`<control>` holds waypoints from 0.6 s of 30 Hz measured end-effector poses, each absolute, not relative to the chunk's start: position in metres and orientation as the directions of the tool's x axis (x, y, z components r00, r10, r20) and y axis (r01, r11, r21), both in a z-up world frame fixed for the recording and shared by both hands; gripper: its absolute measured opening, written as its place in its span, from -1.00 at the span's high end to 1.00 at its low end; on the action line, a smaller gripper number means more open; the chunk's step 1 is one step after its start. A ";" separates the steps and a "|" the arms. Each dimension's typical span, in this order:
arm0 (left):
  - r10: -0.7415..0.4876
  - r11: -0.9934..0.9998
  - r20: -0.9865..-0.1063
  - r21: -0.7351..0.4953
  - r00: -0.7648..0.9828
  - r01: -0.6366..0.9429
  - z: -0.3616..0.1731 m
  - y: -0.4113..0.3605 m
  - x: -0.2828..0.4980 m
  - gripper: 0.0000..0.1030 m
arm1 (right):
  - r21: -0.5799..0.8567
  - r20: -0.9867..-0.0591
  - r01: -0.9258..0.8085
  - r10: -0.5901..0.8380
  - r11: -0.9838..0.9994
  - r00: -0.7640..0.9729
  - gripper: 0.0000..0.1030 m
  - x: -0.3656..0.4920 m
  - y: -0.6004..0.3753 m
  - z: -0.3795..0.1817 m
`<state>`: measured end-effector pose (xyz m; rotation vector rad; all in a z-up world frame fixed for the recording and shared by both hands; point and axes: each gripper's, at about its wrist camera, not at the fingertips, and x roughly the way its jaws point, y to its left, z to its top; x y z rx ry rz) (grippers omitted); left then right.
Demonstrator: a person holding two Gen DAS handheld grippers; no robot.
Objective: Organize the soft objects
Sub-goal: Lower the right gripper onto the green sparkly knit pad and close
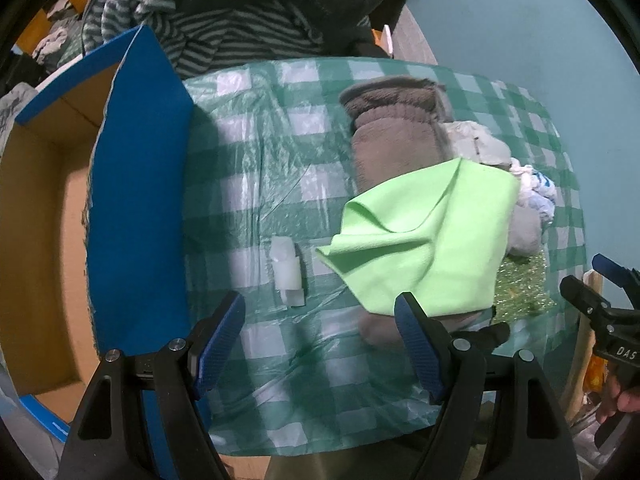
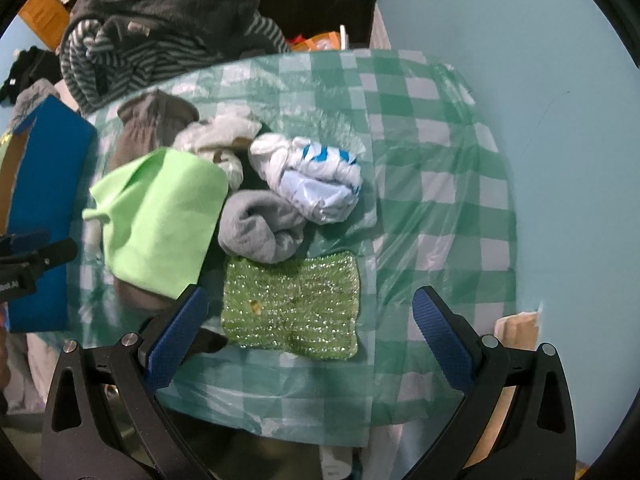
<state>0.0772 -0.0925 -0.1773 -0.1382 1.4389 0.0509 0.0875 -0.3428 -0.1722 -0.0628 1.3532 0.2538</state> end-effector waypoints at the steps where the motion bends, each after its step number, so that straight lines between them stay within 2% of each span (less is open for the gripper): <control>1: -0.043 0.991 -0.990 -0.060 0.131 -0.122 -0.179 -0.090 0.077 -0.52 | 0.100 -0.972 -0.222 0.143 0.970 0.187 -0.97 0.087 -0.342 -0.176; 18: -0.011 0.985 -0.996 -0.025 0.086 -0.172 -0.202 -0.063 0.076 -0.52 | 0.068 -0.985 -0.236 0.103 0.969 0.139 -0.97 0.088 -0.333 -0.204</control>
